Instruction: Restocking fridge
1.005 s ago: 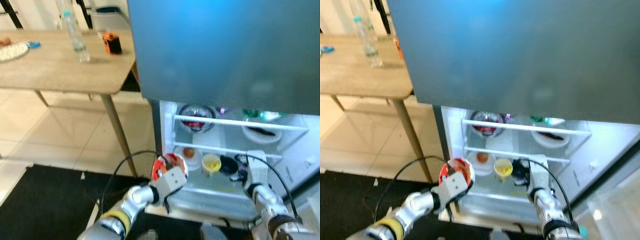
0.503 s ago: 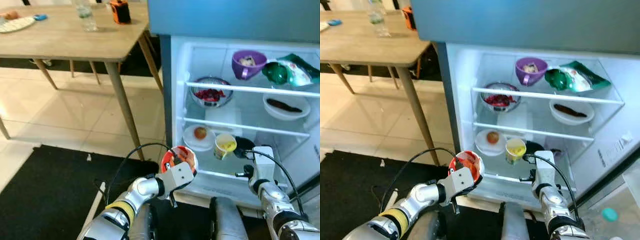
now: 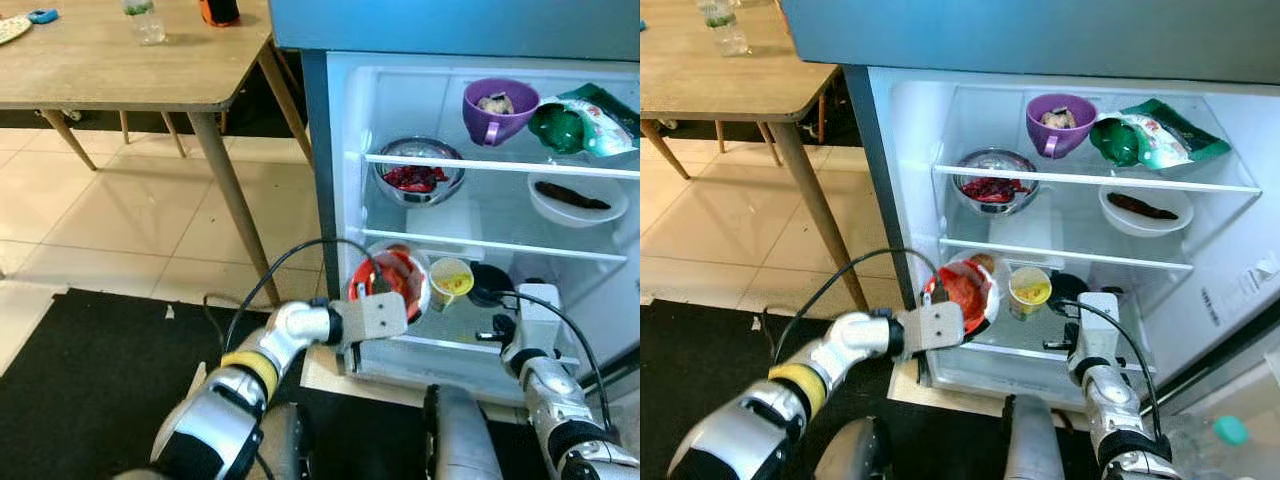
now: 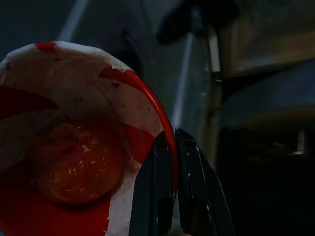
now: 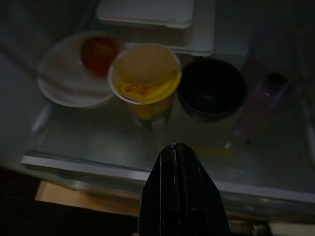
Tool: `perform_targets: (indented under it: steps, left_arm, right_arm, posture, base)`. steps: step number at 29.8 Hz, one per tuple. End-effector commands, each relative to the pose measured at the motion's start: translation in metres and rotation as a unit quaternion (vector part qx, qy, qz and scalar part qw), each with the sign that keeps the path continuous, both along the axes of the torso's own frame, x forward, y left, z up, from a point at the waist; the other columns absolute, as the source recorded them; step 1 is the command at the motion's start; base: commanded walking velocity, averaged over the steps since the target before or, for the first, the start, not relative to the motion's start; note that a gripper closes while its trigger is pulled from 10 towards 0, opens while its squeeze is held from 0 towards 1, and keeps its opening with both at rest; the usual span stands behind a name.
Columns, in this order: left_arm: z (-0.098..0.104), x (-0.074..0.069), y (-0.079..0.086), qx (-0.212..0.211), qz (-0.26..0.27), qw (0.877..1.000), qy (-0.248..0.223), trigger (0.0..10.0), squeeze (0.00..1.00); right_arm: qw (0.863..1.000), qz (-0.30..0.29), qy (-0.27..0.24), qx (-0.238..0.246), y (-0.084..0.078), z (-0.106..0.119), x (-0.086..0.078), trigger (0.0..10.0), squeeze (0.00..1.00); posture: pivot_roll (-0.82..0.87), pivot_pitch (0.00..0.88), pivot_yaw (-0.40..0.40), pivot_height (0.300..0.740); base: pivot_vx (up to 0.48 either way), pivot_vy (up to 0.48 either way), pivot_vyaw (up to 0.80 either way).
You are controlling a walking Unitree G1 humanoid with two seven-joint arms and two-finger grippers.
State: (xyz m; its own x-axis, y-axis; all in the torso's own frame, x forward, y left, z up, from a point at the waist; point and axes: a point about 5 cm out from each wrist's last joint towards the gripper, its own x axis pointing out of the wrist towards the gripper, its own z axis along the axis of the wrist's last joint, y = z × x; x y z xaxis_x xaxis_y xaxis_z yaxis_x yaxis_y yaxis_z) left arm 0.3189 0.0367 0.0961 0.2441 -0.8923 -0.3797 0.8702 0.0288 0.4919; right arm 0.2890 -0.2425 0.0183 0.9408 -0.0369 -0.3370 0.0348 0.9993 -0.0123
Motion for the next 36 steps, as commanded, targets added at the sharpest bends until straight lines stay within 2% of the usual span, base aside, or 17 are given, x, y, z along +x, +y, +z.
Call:
perform_targets:
  steps: [1,3,4,8,21,22,25,29,32,36]
  left_arm:
    - [0.012,0.003,0.000,0.004,-0.028,0.999,-0.026,10.0,0.00]
    - [0.017,0.004,-0.001,0.006,-0.037,0.999,-0.033,10.0,0.00]
    - [0.030,0.008,-0.005,0.003,-0.051,0.998,-0.046,10.0,0.00]
    - [0.041,0.012,-0.009,0.005,-0.066,0.996,-0.060,10.0,0.00]
    - [0.059,0.018,-0.013,0.029,-0.087,0.992,-0.086,10.0,0.00]
    - [0.065,0.022,-0.014,0.030,-0.085,0.991,-0.097,10.0,0.00]
    - [0.069,0.023,-0.016,0.031,-0.085,0.991,-0.104,10.0,0.00]
    - [0.086,0.023,-0.030,0.014,-0.104,0.985,-0.135,10.0,0.00]
    - [0.092,0.022,-0.036,0.002,-0.111,0.983,-0.144,10.0,0.00]
    - [0.102,0.015,-0.053,-0.020,-0.141,0.979,-0.146,10.0,0.00]
  right_arm:
    - [1.000,0.002,-0.013,0.015,0.002,0.000,-0.002,10.0,0.00]
    - [1.000,0.005,-0.021,0.021,0.003,0.002,-0.001,10.0,0.00]
    - [0.999,0.015,-0.035,0.024,0.006,0.008,0.004,10.0,0.00]
    - [0.998,0.019,-0.053,0.030,0.009,0.017,0.011,10.0,0.00]
    - [0.995,0.041,-0.079,0.038,0.019,0.028,0.017,10.0,0.00]
    - [0.994,0.039,-0.095,0.047,0.021,0.033,0.018,10.0,0.00]
    - [0.992,0.037,-0.111,0.055,0.021,0.037,0.018,10.0,0.00]
    - [0.990,0.042,-0.125,0.052,0.022,0.043,0.018,10.0,0.00]
    - [0.990,0.043,-0.128,0.052,0.022,0.045,0.018,10.0,0.00]
    - [0.989,0.041,-0.132,0.052,0.022,0.048,0.017,10.0,0.00]
  posture:
    - [-0.07,0.128,0.072,0.585]
    - [-0.07,0.140,0.075,0.585]
    - [-0.07,0.158,0.079,0.585]
    - [-0.07,0.172,0.083,0.570]
    - [-0.07,0.210,0.085,0.530]
    - [-0.07,0.219,0.089,0.520]
    - [-0.07,0.223,0.090,0.515]
    - [-0.07,0.231,0.092,0.515]
    - [-0.07,0.232,0.093,0.515]
    - [-0.07,0.239,0.096,0.515]
  base:
    - [0.000,0.000,0.00]
    - [0.000,0.000,0.00]
    - [0.000,0.000,0.00]
    - [0.000,0.000,0.00]
    - [0.000,0.000,0.00]
    - [0.000,0.000,0.00]
    - [0.000,0.000,0.00]
    - [0.000,0.000,0.00]
    - [0.000,0.000,0.00]
    - [0.000,0.000,0.00]
